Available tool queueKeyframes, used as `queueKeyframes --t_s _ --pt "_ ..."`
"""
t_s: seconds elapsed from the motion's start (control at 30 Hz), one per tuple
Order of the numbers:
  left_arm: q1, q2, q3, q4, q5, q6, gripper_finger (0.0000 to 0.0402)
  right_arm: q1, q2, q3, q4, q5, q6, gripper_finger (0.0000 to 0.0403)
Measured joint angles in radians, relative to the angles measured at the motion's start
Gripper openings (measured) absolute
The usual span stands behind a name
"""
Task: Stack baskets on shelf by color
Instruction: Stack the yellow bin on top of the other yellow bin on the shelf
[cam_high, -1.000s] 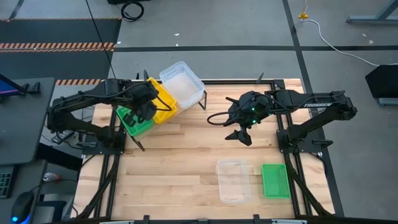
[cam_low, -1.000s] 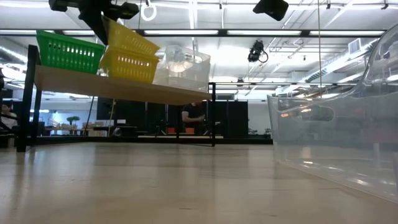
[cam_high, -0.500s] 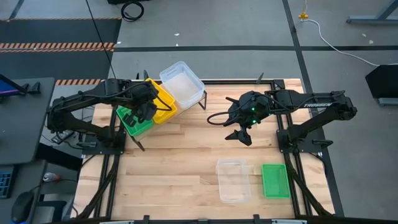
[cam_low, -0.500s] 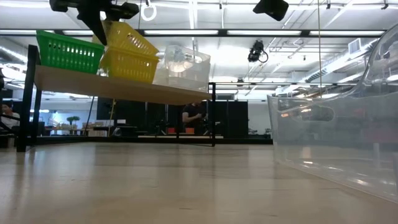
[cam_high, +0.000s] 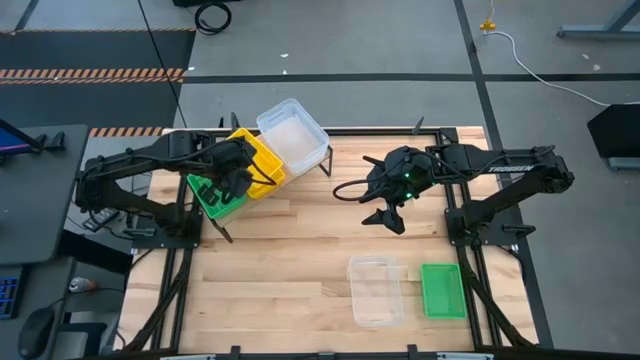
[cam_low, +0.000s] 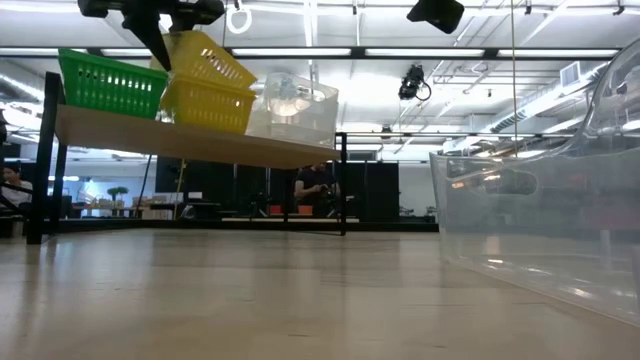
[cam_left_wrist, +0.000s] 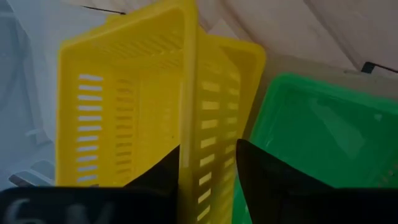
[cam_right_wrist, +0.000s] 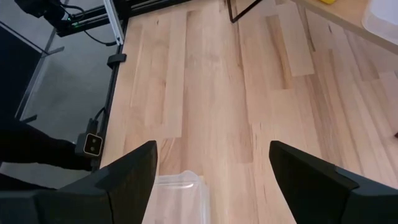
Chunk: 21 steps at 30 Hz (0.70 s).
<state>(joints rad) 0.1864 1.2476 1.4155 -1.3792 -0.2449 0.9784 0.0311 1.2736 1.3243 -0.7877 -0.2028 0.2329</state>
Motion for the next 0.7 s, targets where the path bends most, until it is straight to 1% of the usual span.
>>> queueKeyframes --t_s 0.13,0.3,0.53,0.7 --pt "-0.008 0.000 0.000 0.018 0.020 -0.036 0.0140 0.000 0.000 0.000 0.000 0.000 -0.004 0.0314" --pt "-0.008 0.000 0.000 0.019 0.020 -0.051 0.0184 0.000 0.000 0.000 0.000 0.000 -0.006 0.0314" --pt "-0.031 0.000 0.000 0.021 -0.033 -0.066 0.0257 0.000 0.000 0.000 0.000 0.000 -0.007 0.0314" --pt "-0.064 0.000 0.001 0.024 -0.115 -0.109 0.0280 0.000 0.000 0.000 0.000 0.000 -0.010 0.0314"
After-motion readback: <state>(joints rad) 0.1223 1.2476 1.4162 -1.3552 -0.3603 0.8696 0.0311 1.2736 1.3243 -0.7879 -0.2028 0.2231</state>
